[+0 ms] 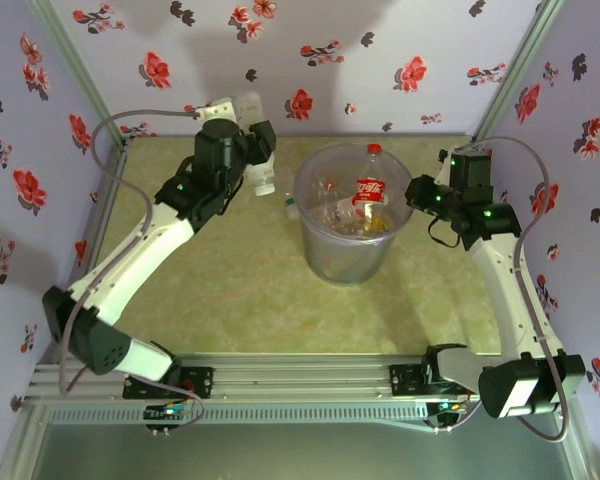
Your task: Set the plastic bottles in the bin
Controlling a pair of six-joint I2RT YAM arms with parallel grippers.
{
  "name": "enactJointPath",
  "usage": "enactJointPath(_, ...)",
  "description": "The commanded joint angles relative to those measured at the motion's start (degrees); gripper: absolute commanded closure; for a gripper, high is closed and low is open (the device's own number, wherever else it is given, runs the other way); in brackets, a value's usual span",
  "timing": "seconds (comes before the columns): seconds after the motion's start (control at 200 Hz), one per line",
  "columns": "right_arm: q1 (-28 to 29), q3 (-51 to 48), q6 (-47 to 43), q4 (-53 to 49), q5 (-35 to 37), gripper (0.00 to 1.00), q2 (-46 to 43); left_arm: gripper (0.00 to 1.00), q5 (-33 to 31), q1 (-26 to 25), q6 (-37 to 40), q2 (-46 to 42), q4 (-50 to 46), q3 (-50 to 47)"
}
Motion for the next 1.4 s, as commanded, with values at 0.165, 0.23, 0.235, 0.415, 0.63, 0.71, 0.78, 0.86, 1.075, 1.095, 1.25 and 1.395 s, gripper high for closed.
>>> enactJointPath(0.165,2.3,-1.0,1.5,-2.0,-2.7,1.0,0.7,0.68,6.6,-8.4,22.4,4.0,18.5,2.0)
enactJointPath(0.23,2.5,-1.1,1.5,-1.9,-2.3,1.0,0.4,0.67,7.7,-10.5,25.1,6.2,18.5,3.6)
enactJointPath(0.235,2.5,-1.1,1.5,-2.0,-2.3,1.0,0.4,0.67,7.7,-10.7,25.4,6.4,18.5,3.8)
enactJointPath(0.415,2.6,-1.0,1.3,-2.4,-2.1,1.0,0.4,0.67,7.1,-13.1,28.4,13.1,14.4,8.8)
enactJointPath(0.63,2.6,-0.8,0.7,-2.6,-1.8,1.0,0.6,0.67,5.7,-13.1,24.6,16.4,10.4,8.5)
enactJointPath(0.71,2.5,-0.6,0.5,-2.6,-1.8,1.0,0.9,0.67,5.7,-13.2,24.6,17.3,8.9,8.5)
enactJointPath(0.78,2.6,-0.8,0.7,-2.3,-2.1,1.0,1.2,0.67,5.8,-13.1,25.4,18.1,9.3,7.6)
enactJointPath(0.86,2.7,-1.0,1.0,-1.8,-2.4,1.0,1.3,0.67,5.7,-12.5,24.8,18.9,9.2,7.0)
enactJointPath(1.075,2.7,-1.1,0.3,-2.3,-1.6,1.0,0.9,0.64,5.7,-11.0,20.5,20.1,6.2,6.5)
enactJointPath(1.095,2.7,-1.1,0.3,-2.3,-1.5,1.0,0.9,0.63,5.7,-10.9,20.4,20.2,5.8,6.6)
enactJointPath(1.25,2.7,-1.4,0.5,-1.9,-1.7,1.0,1.0,0.52,6.4,-10.8,19.9,20.7,3.7,6.7)
enactJointPath(1.395,2.7,-1.4,0.6,-1.6,-1.8,1.0,1.0,0.45,6.5,-10.8,19.8,20.7,2.7,6.4)
